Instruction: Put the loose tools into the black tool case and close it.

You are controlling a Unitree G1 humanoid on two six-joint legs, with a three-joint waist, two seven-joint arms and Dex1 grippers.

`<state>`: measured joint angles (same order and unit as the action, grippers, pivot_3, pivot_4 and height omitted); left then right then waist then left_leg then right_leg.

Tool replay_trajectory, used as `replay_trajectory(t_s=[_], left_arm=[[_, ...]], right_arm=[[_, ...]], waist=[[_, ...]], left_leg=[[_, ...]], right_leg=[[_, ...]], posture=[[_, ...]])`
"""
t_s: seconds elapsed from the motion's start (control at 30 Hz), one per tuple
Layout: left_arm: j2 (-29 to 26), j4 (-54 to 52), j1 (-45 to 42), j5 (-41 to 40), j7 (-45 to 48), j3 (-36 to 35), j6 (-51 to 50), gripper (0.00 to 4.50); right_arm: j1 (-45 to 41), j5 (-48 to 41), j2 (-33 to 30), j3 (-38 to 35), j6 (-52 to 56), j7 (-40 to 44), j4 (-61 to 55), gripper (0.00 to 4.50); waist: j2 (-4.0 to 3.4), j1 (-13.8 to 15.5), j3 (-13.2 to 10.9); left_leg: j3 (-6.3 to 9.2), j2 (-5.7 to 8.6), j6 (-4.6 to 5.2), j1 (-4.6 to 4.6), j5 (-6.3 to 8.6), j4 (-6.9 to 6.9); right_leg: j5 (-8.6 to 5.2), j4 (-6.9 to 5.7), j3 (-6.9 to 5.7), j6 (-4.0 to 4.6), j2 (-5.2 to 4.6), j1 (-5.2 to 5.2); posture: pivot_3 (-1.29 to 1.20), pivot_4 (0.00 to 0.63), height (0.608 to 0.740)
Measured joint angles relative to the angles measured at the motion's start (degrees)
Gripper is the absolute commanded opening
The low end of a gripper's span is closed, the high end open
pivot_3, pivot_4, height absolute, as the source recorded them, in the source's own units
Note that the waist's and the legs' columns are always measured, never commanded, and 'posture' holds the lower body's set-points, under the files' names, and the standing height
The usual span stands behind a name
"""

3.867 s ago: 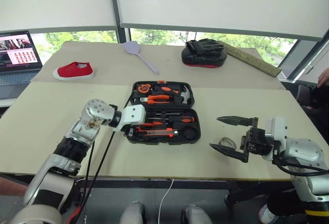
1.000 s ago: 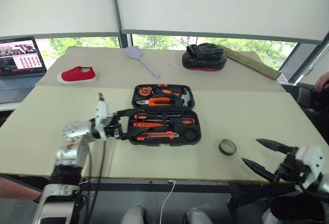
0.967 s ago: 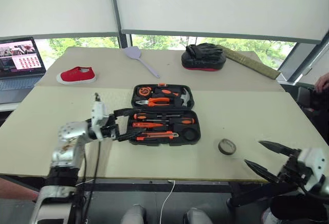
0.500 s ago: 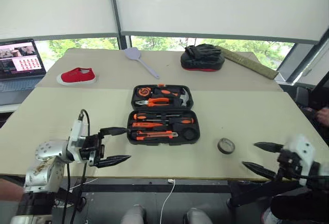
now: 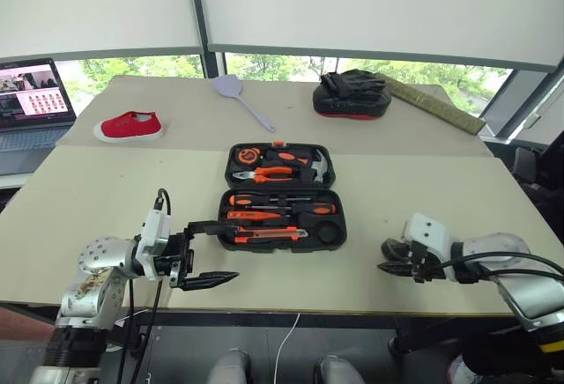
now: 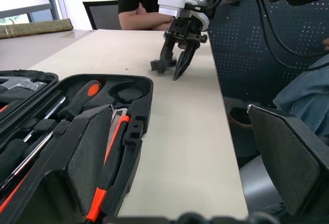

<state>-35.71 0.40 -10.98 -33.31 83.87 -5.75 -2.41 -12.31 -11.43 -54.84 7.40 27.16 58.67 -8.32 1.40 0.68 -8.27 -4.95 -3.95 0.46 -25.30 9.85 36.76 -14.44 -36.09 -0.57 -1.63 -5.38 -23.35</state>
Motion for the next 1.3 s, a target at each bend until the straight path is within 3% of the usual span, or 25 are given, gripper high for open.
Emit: replay_trajectory(t_s=[0.07,0.17,0.3,0.43,0.6,0.8,1.07,1.1,1.13,1.17,1.27,1.3], left_arm=[[0.02,-0.18,0.04,0.0,-0.33,-0.01,0.01,4.5],[0.1,-0.7,0.29,-0.02,-1.54,-0.24,0.01,4.5],[0.37,-1.17,0.6,-0.02,-3.25,-0.29,0.0,4.5],[0.42,-1.37,1.2,0.28,-4.67,-0.48,0.03,4.5],[0.39,-1.95,2.32,0.51,-6.12,-0.62,0.04,4.5],[0.0,-2.82,3.62,0.78,-7.25,-1.3,0.53,4.5],[-1.61,-2.94,4.01,3.3,-10.07,-1.4,0.56,4.5],[-2.49,-2.96,4.0,4.36,-11.34,-1.46,0.25,4.5],[-2.81,-2.86,4.0,4.73,-12.04,-1.9,0.06,4.5],[-2.92,-2.69,4.0,4.74,-12.56,-2.38,0.01,4.5],[-2.95,-1.64,3.71,4.61,-15.02,-3.93,-1.5,4.5],[-3.0,-0.5,2.98,4.64,-16.95,-4.68,-3.12,4.24]], right_arm=[[-1.07,-0.19,0.0,0.0,0.27,1.04,0.02,0.06],[-6.58,-3.96,1.13,-0.32,3.46,3.87,-0.4,0.06],[-18.74,-10.19,7.81,-0.42,9.45,5.0,-2.29,0.06],[-27.05,-9.17,11.76,6.25,14.31,5.56,0.96,0.06],[-28.61,-5.33,13.41,14.41,18.16,6.19,6.02,0.06],[-28.28,-2.13,13.23,16.93,16.47,7.06,5.98,0.06],[-28.56,-0.14,14.51,16.01,14.3,7.04,6.6,2.81],[-28.54,-0.6,14.47,16.02,14.32,7.89,6.43,3.0],[-28.37,-1.64,13.93,15.97,14.5,9.53,5.97,3.48],[-28.32,-3.1,13.2,15.52,14.69,11.11,5.21,3.71],[-28.54,-7.82,11.54,10.56,15.43,14.15,3.14,3.71],[-28.78,-9.49,10.82,8.13,16.03,14.64,3.12,3.77]], waist=[[0.0,-0.01,0.0],[-0.01,-0.35,-0.01],[0.02,-1.14,-0.03],[0.02,-0.82,-0.04],[0.03,-0.23,-0.04],[0.03,-0.03,-0.04],[0.04,-0.13,-0.03],[0.04,-0.14,-0.03],[0.04,-0.15,-0.04],[0.03,-0.14,-0.05],[0.05,-0.04,-0.06],[0.06,0.0,-0.06]], left_leg=[[-0.01,0.0,0.0,0.0,0.0,0.04],[-0.02,-0.04,0.0,0.03,0.0,0.06],[0.07,-0.14,0.0,0.06,0.0,0.06],[0.01,-0.11,0.0,0.02,0.0,0.05],[-0.05,-0.04,0.0,-0.25,0.0,0.05],[-0.1,-0.04,-0.01,-0.43,-0.02,0.14],[-0.1,-0.09,-0.03,-0.35,-0.03,0.13],[-0.09,-0.1,-0.03,-0.35,-0.03,0.12],[-0.1,-0.1,-0.03,-0.38,-0.03,0.12],[-0.11,-0.1,-0.03,-0.4,-0.03,0.13],[-0.09,-0.1,-0.03,-0.38,-0.03,0.14],[-0.08,-0.1,-0.04,-0.38,-0.04,0.14]], right_leg=[[0.0,-0.01,0.02,0.0,-0.01,0.0],[0.04,-0.02,0.04,0.06,0.03,-0.02],[0.11,-0.11,0.01,0.12,0.17,-0.03],[0.07,-0.08,0.0,0.14,0.09,-0.05],[0.1,-0.11,0.02,0.09,0.01,-0.32],[0.07,-0.64,0.09,0.15,0.04,-0.74],[0.03,-0.72,0.09,0.21,0.1,-0.73],[0.02,-0.73,0.09,0.22,0.11,-0.74],[0.02,-0.75,0.1,0.22,0.11,-0.78],[0.02,-0.76,0.11,0.22,0.1,-0.8],[0.02,-0.77,0.1,0.22,0.1,-0.77],[0.02,-0.78,0.09,0.22,0.1,-0.77]], posture=[[0.0,0.15,0.74],[0.0,0.15,0.74],[0.0,0.15,0.74],[0.0,0.15,0.74],[0.0,0.15,0.74],[0.0,0.15,0.74],[0.0,0.15,0.74],[0.0,0.15,0.74],[0.0,0.15,0.74],[0.0,0.15,0.74],[0.0,0.15,0.74],[0.0,0.15,0.74]])
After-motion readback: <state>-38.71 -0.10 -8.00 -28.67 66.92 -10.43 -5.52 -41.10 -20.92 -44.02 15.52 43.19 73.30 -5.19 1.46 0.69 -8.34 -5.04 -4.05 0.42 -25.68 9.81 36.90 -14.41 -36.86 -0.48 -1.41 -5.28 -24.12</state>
